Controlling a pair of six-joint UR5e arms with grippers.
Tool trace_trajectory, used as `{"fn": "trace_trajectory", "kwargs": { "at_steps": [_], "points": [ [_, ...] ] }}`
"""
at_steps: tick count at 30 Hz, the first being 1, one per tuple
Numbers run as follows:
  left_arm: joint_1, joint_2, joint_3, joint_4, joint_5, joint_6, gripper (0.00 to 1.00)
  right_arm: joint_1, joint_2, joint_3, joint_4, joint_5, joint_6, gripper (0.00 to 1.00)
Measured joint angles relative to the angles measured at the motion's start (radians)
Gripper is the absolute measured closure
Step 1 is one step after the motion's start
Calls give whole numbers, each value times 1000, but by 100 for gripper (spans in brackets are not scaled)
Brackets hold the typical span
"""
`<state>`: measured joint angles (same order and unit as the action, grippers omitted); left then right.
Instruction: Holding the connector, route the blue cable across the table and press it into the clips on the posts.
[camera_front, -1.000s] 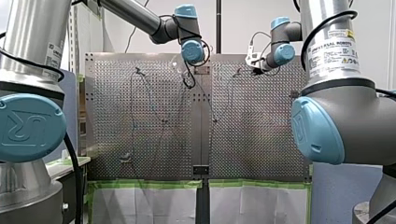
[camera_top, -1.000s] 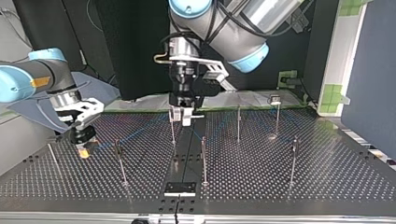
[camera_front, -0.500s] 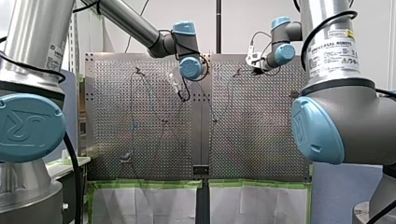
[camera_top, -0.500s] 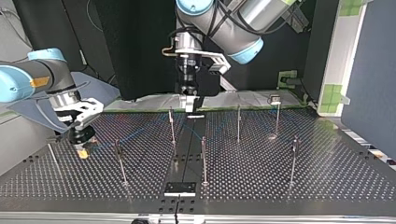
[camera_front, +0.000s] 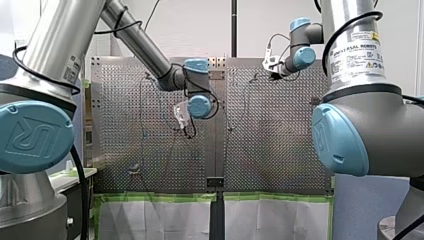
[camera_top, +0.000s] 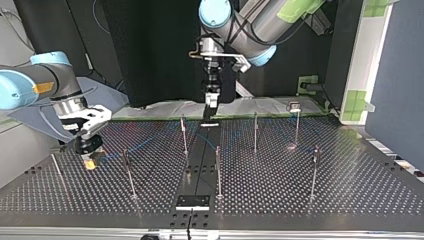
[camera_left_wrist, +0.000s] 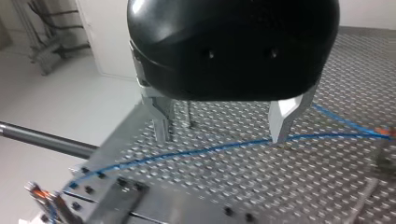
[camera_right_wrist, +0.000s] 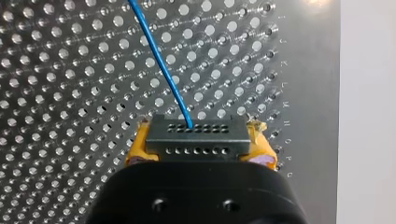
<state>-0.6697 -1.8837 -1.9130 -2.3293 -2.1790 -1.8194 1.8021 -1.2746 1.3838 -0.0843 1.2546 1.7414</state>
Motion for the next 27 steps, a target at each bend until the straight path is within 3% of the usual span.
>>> {"fn": "trace_trajectory", "kwargs": {
  "at_steps": [11, 27],
  "points": [
    [-2, -23, -100, 100, -1, 0, 0, 2, -1, 0, 0, 0, 0, 100],
    [17, -150, -245, 245, 1, 0, 0, 4, -1, 1, 2, -2, 0, 100]
  ]
}}
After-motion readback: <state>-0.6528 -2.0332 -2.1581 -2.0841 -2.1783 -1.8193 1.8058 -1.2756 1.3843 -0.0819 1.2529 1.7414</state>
